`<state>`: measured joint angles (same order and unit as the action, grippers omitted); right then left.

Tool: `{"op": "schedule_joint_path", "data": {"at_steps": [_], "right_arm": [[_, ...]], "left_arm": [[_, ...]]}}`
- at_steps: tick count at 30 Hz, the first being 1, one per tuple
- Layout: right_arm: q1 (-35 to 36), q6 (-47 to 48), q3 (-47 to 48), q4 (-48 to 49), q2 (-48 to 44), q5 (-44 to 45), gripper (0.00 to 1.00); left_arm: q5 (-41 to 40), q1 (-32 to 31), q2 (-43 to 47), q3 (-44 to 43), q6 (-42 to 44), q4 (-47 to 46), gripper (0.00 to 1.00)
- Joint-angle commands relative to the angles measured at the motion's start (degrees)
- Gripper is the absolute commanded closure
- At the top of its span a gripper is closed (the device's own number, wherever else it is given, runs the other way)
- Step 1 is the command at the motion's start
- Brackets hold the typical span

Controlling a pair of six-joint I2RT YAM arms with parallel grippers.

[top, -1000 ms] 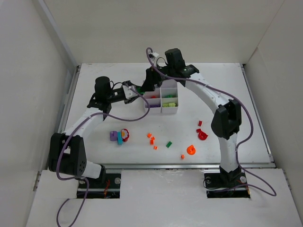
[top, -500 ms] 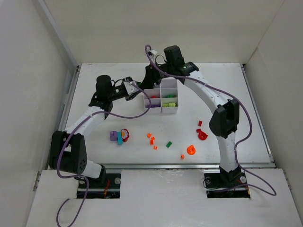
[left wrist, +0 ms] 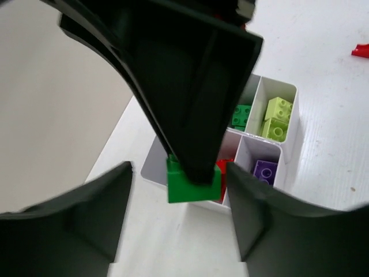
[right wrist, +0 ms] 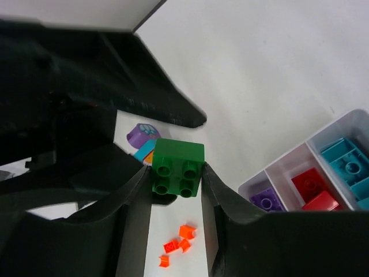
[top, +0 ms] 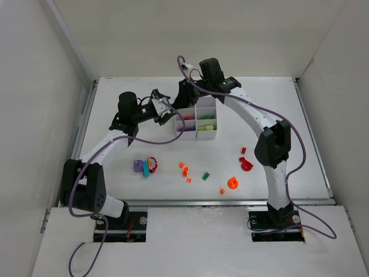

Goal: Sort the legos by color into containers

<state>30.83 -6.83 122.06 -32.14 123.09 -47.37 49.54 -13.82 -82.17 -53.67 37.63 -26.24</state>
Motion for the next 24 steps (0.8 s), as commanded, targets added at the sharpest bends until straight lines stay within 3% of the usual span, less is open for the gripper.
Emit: {"op": "schedule_joint_path", "data": {"at_steps": [1,2,3,4,9,16,24], "right_arm": [[0.0,0.3,-3.6,3.8,-4.0,1.3,1.0],[-1.3,-0.5,-4.7,4.4,-4.6,3.0,1.0],[-1.8,-2.0,-6.9,5.0,-5.8,4.0,1.0],[-2.3,-2.7,-8.0,5.5,-6.5,5.3,1.0],[-4.8,-3.7,-14.0,3.1,-10.4,17.9,1.0],[-6.1,-6.1,-17.7,-3.1,-13.3,35.2,1.0],[-5.0,-7.2,-16.9,-7.1,-13.3,44.2,1.0]], "left_arm": [[1.5,-0.4,1.7,0.2,-3.2,-3.7,0.35],[1.0,-0.4,1.7,0.8,-4.0,-3.7,0.15],[0.4,-0.4,1.7,1.3,-4.7,-3.7,0.04],[-1.9,-0.4,2.2,1.3,-6.5,-3.7,0.0],[-11.4,-0.4,1.7,2.3,-11.5,-1.4,0.0],[-14.0,-0.4,3.0,6.7,-14.1,0.4,0.0],[-21.6,-0.4,4.6,11.7,-23.6,-3.5,0.0]]}}
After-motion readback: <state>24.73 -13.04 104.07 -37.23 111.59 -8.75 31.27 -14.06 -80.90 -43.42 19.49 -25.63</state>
